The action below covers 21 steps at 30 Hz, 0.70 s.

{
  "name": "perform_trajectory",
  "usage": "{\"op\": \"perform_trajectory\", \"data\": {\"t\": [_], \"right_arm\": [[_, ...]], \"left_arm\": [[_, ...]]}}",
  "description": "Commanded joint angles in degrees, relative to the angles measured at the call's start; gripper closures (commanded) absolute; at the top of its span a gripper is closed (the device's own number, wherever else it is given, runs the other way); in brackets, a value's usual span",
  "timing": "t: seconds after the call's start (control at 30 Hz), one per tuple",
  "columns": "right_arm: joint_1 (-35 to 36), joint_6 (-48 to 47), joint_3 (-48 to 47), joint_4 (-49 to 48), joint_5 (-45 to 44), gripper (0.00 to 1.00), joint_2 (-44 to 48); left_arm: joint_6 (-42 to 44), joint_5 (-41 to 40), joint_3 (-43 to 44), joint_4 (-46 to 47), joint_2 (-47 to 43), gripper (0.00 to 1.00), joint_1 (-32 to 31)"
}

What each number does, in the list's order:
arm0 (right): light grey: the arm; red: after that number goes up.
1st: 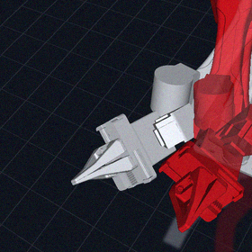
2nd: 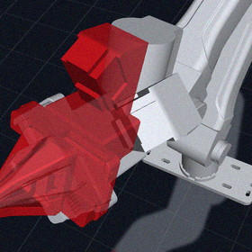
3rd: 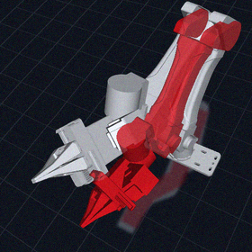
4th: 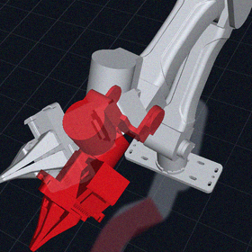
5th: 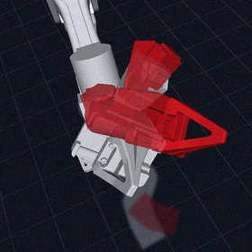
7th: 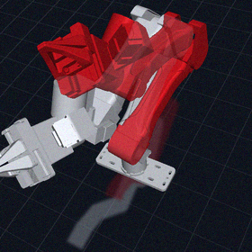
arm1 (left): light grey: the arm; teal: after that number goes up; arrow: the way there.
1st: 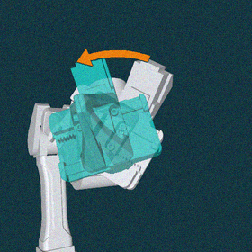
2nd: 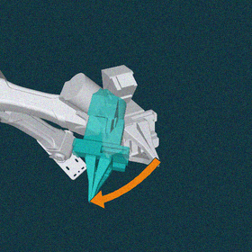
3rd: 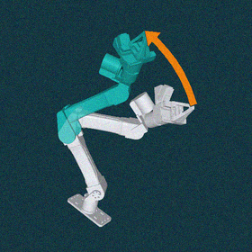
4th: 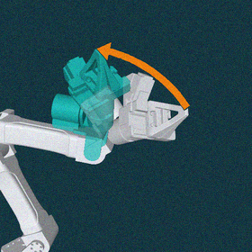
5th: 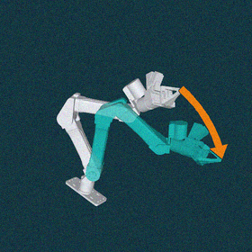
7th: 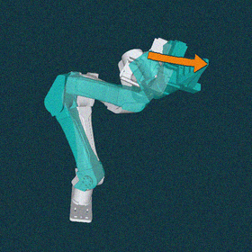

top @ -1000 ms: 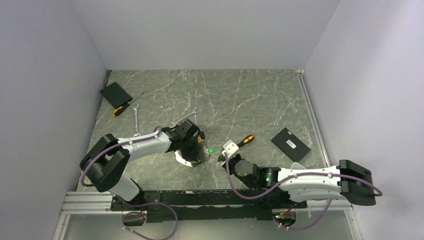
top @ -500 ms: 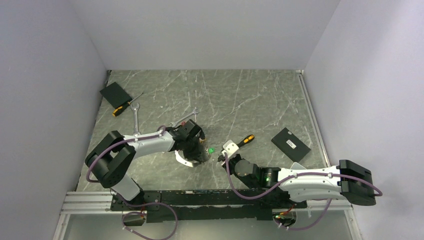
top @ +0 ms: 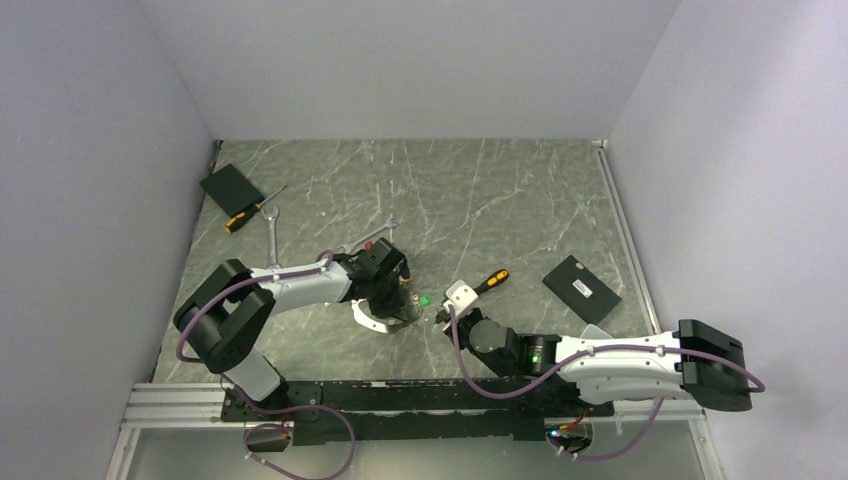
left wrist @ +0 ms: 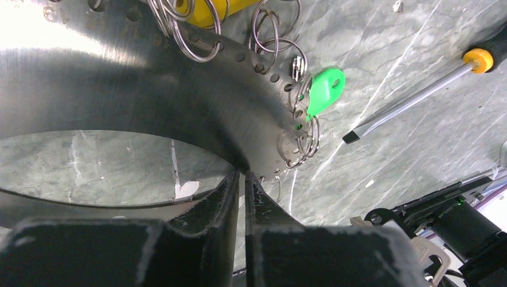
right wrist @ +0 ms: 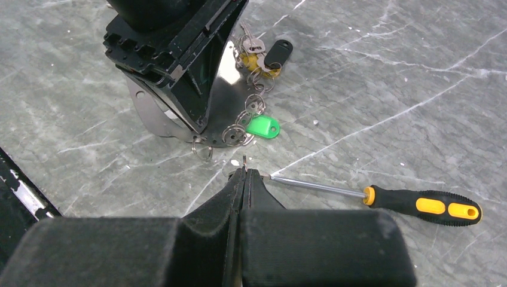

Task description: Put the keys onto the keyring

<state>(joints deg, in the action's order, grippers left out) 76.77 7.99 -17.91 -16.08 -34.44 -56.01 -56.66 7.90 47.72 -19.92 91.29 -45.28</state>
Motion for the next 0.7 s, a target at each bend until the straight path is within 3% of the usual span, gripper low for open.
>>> {"op": "perform_trajectory", "data": {"t": [0.0,0.1,0.43,0.67], "right_arm": [[0.2,0.2,0.1,-1.5,0.1,1.00,0.7],[0.2,0.3,0.1,-1.6,0.2,1.00,0.7],[0.2,0.2,-0.1,-1.5,0.5,1.00,0.4],[0.2,-0.1,0.3,-1.9,-1.2,1.00,2.2]], "left_arm": [[0.2,0.6,1.7,1.9,1.0,0.89,-0.4],[0.6,0.9,2.3,1.7,1.5,0.90,-0.5],[1.3,-1.4,3.2,-1.4,-1.6,0.82,-0.9],[15.9,-5.3,4.0,-1.3,-8.4,0.80,-1.0]]}}
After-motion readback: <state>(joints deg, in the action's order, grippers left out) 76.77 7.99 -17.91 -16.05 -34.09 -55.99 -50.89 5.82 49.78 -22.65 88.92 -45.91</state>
